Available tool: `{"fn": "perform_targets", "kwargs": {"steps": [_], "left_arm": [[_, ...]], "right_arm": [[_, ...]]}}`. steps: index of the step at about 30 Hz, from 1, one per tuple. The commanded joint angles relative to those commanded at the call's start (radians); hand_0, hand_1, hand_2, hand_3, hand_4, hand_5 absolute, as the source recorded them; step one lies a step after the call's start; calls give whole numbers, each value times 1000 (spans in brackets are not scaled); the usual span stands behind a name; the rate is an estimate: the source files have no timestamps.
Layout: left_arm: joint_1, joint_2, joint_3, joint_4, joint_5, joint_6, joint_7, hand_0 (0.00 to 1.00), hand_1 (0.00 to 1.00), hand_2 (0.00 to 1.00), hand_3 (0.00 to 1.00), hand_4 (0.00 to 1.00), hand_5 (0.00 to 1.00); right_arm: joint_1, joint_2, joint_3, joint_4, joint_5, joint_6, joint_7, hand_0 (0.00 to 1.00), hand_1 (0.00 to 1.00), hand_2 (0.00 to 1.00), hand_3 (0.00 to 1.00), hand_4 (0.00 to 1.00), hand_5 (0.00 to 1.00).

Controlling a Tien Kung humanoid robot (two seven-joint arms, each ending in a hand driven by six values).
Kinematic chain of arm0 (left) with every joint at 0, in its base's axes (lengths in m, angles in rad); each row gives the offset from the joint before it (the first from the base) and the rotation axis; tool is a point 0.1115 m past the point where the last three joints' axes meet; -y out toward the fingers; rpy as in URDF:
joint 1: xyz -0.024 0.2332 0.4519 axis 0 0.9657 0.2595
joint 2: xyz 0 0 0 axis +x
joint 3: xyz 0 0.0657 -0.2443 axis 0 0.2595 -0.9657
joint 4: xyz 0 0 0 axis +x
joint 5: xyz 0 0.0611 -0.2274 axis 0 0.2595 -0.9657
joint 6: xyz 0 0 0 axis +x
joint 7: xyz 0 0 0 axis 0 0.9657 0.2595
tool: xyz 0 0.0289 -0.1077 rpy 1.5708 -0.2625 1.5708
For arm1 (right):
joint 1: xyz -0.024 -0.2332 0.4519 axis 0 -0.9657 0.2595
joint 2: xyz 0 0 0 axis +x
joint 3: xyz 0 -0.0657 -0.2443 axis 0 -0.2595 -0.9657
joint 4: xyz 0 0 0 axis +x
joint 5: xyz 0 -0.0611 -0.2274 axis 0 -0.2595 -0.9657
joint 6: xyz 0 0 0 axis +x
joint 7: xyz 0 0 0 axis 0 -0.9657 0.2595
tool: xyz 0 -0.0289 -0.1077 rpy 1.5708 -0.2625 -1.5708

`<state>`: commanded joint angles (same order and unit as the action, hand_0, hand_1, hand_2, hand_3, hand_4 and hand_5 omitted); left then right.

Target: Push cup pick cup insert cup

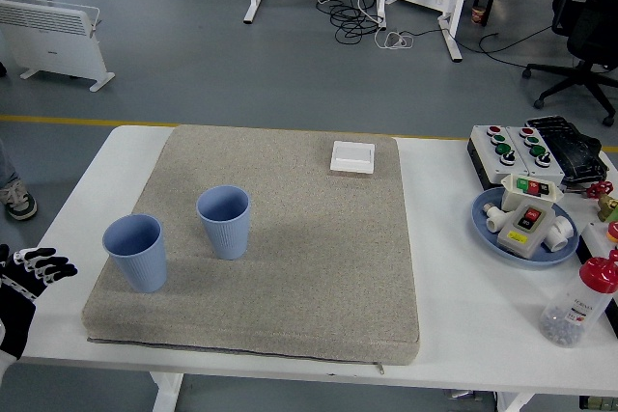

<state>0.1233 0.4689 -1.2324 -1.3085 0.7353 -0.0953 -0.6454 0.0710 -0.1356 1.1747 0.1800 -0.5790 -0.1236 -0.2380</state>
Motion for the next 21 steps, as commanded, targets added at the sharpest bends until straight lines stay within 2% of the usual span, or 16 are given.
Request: {"fn": "perform_targets", "kwargs": {"steps": [8,14,17,18,21], "left_arm": [[-17,9,70,15,35,-2,0,489,522,510,479,539,998],[-50,-9,89,51,24,-1,8,515,530,513,477,543,998],[-64,-10,103,65,22,-1,16,515,530,513,477,543,998],[-67,-9,106,67,21,-1,18,566,543,523,484,546,998],[-77,-5,120,76,17,-4,32,566,543,523,484,546,998]], "right_arm": [[-1,0,-1,0,2,0,0,724,648,650,577,127,477],[-4,2,-1,0,0,-1,-1,724,648,650,578,127,476],[-6,3,-1,0,0,-1,-1,724,648,650,578,127,476],[-7,3,-2,0,0,-1,-2,724,648,649,578,126,475],[-8,3,-3,0,1,-1,-2,724,648,649,578,126,475]]}}
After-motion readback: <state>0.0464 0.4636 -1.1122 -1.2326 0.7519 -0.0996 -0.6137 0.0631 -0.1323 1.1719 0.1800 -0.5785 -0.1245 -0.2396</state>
